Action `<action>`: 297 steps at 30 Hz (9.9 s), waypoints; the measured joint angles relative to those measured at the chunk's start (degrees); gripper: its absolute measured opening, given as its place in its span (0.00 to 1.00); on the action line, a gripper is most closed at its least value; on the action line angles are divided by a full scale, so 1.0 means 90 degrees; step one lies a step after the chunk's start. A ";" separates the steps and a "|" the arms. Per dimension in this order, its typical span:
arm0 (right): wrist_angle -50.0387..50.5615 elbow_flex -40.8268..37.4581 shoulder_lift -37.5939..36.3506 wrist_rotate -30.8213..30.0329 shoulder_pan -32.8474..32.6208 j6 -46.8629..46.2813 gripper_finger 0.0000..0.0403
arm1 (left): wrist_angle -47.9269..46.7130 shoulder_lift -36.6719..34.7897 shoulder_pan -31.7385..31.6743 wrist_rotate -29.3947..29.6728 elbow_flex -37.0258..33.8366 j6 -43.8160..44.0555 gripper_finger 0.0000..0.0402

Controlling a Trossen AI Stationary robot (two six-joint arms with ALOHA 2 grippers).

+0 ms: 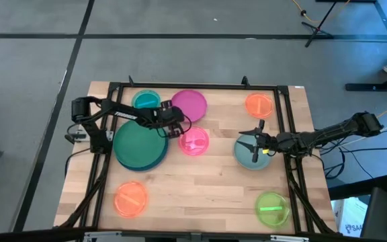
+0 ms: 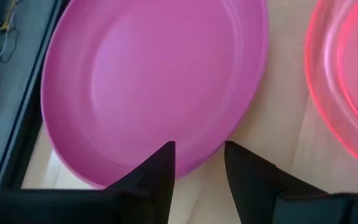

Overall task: Stack plastic plates
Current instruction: Stack the dark pink plate on top of the green plate, then stack light blue plate on top of the dark pink plate

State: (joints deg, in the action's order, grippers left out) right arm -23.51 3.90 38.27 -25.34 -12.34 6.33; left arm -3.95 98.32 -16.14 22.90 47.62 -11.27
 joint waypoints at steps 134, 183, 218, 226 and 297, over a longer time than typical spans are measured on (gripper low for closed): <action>0.1536 0.1780 0.4536 0.1438 0.0000 -0.1600 0.45 | -0.1753 -0.1387 0.4743 0.0685 0.0296 0.5015 0.32; 0.4006 0.2370 0.3866 0.3106 0.2754 -0.0498 0.41 | 0.0533 -0.0413 0.4629 0.0991 0.0296 0.3754 0.32; 0.2500 0.3225 0.4181 0.5463 0.2749 -0.0557 0.00 | 0.2182 -0.0234 0.4468 0.0721 0.0299 -0.0822 0.32; 0.2136 0.3230 0.4413 0.5788 0.2749 -0.0685 0.00 | 0.3495 0.0506 0.4258 0.0722 0.0296 -0.2566 0.32; 0.3420 0.2885 0.1803 0.4376 0.2742 -0.0347 0.34 | -0.3050 -0.1020 0.4601 0.0812 0.1669 0.2659 0.04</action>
State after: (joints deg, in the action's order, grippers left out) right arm 7.28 29.87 54.50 14.04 12.34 3.20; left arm -31.40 89.15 25.27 30.20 62.63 12.66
